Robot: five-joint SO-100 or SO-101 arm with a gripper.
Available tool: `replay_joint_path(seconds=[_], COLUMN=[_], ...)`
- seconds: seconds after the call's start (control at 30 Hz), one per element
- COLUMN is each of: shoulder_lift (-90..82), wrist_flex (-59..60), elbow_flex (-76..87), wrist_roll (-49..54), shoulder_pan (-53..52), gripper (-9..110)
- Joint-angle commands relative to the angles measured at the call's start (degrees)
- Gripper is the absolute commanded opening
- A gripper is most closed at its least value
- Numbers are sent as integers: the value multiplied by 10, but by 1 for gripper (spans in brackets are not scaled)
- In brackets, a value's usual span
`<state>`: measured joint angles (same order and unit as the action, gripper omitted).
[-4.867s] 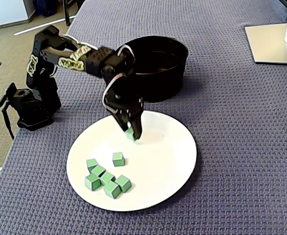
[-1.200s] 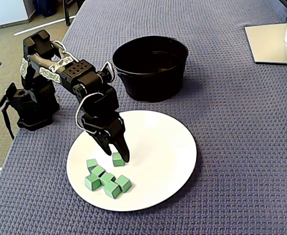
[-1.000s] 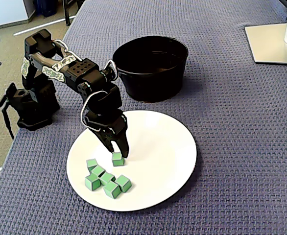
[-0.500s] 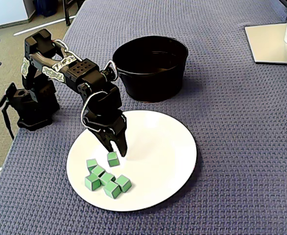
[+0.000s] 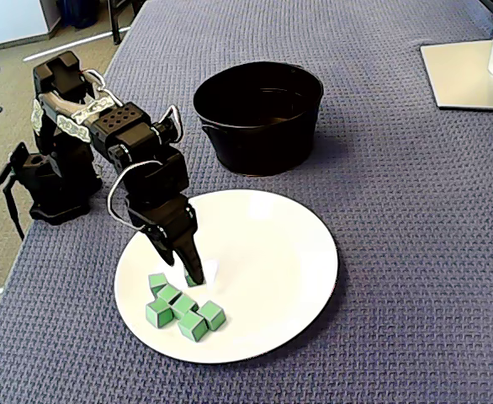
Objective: Pick up the items on the white plate and put them in the black container.
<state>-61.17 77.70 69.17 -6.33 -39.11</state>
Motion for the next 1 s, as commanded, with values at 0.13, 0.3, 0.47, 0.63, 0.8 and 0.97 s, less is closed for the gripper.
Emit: replay_joint_path(seconds=[0.13, 0.3, 0.47, 0.63, 0.8, 0.97], shoulder_lift=[-38, -23, -14, -9, 0, 3], wrist_flex=[-18, -27, -45, -57, -68, -64], elbow_flex=[0, 7, 26, 35, 35, 46], wrist_roll=[-27, -40, -47, -57, -59, -79], shoulder_pan=[11, 22, 26, 20, 23, 36], gripper=[15, 15, 16, 15, 8, 0])
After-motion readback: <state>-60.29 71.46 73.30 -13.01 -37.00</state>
